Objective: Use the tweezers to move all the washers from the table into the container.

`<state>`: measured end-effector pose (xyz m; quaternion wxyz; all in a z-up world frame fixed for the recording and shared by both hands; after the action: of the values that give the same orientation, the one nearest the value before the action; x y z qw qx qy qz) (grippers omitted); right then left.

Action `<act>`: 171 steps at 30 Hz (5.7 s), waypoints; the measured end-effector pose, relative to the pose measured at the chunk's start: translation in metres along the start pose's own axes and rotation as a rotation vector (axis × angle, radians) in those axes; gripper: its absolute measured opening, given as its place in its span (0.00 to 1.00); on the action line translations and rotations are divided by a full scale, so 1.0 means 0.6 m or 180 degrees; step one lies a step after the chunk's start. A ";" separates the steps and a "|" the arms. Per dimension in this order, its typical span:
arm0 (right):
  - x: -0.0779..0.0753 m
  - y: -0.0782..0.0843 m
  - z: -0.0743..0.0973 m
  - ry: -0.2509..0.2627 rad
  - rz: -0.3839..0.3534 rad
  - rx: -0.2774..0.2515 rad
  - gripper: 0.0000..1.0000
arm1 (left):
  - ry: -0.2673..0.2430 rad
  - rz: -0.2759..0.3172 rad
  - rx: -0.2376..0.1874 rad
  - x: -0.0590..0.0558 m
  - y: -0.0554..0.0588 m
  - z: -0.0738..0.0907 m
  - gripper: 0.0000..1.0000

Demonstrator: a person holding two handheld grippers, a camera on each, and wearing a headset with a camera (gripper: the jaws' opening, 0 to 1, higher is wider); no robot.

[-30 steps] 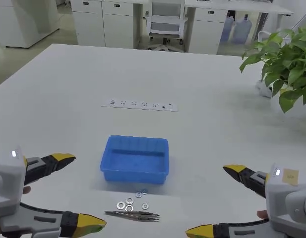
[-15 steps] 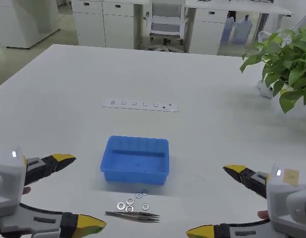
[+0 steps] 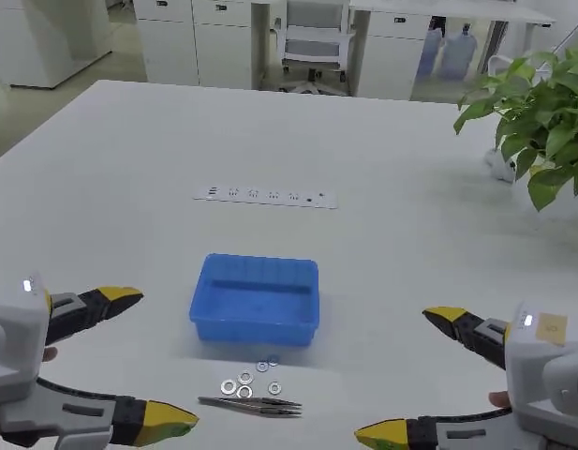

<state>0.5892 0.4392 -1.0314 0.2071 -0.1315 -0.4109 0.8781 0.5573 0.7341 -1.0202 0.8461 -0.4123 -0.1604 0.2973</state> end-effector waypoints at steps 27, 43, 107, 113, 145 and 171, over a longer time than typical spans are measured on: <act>-0.019 -0.008 -0.026 -0.0320 0.0675 0.0211 0.69 | 0.0299 -0.0408 0.0345 0.022 -0.002 -0.042 0.77; -0.008 -0.015 -0.073 -0.0717 0.1059 0.0402 0.45 | 0.0652 -0.0840 0.0722 0.014 0.013 -0.090 0.45; 0.076 -0.006 -0.243 -0.1374 0.1605 0.1149 0.19 | 0.1183 -0.1668 0.1462 0.003 0.049 -0.166 0.05; 0.079 -0.004 -0.248 -0.1377 0.1624 0.1171 0.17 | 0.1185 -0.1643 0.1383 -0.001 0.031 -0.153 0.05; 0.091 -0.041 -0.239 -0.1273 0.1482 0.0779 0.11 | 0.1314 -0.1827 0.0891 -0.038 -0.090 -0.118 0.05; 0.090 -0.052 -0.251 -0.1187 0.1478 0.0627 0.11 | 0.1333 -0.1765 0.0735 -0.025 -0.089 -0.119 0.05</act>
<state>0.6100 0.5832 -1.1049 -0.0662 -0.0377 -0.3137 0.9465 0.6025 0.6559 -1.0216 0.9500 -0.3069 -0.0548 -0.0181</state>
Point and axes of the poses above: the centre of the closed fingertips' face, and the gripper's own axes: z roughly backward along the fingers, x roughly to its left, y roughly out of its underside, the point moved 7 cm from there along z, roughly backward along the fingers, and after that the axes turned 10 degrees about x, right-handed, at the moved point
